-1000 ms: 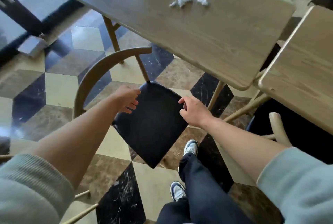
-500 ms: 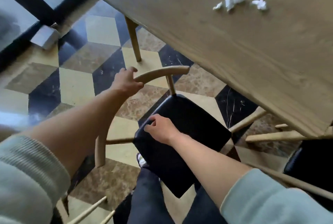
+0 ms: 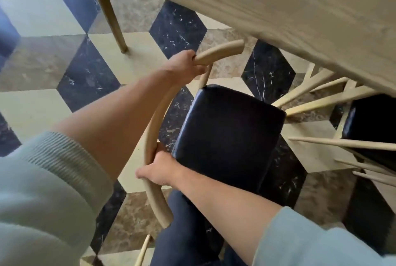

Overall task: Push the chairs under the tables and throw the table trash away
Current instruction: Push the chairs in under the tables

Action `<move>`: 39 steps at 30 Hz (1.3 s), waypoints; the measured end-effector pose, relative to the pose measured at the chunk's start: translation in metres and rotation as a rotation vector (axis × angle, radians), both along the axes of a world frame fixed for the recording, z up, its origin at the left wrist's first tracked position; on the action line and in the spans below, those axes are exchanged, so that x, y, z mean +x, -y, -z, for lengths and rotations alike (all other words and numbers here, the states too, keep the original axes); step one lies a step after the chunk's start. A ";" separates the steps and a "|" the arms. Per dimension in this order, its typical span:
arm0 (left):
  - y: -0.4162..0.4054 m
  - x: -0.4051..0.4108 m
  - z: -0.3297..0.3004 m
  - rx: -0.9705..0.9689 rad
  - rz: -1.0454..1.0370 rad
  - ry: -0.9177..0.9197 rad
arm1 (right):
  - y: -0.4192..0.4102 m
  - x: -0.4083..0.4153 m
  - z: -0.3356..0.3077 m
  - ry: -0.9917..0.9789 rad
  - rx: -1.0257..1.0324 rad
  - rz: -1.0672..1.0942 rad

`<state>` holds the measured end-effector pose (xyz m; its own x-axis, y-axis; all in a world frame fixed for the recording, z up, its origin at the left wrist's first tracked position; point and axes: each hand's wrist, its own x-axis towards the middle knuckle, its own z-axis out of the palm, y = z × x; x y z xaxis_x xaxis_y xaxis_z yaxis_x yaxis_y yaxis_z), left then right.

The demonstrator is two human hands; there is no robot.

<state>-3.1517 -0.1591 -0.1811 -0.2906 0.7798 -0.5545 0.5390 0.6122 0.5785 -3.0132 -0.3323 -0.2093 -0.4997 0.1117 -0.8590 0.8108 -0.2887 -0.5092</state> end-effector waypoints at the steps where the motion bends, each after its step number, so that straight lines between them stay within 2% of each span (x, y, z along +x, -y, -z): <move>1: 0.002 -0.006 0.000 0.007 -0.018 0.014 | 0.002 -0.005 0.000 0.014 -0.009 -0.009; 8: 0.032 -0.052 0.004 0.018 -0.263 0.056 | -0.012 0.002 -0.001 -0.028 0.007 -0.222; 13: 0.046 -0.061 0.003 -0.003 -0.533 0.080 | -0.066 0.044 -0.005 -0.061 0.109 -0.418; 18: 0.032 -0.033 -0.003 -0.026 -0.732 0.079 | -0.152 0.105 -0.014 -0.020 0.388 -0.515; 23: 0.005 0.020 -0.003 -0.090 -0.835 0.189 | -0.241 0.169 -0.025 0.086 0.750 -0.626; 29: -0.002 0.077 -0.004 -0.212 -0.802 0.346 | -0.278 0.235 -0.036 0.111 0.880 -0.671; 32: -0.006 0.094 -0.003 -0.303 -0.643 0.363 | -0.295 0.258 -0.041 0.125 0.892 -0.710; 39: -0.019 0.120 0.001 -0.447 -0.313 0.277 | -0.316 0.306 -0.038 0.157 0.900 -0.725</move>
<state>-3.0312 -0.1396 -0.1817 -0.2666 0.3549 -0.8961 0.1613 0.9331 0.3215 -2.7071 -0.0161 -0.1712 -0.5915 0.4440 -0.6731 0.7102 0.6821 -0.1742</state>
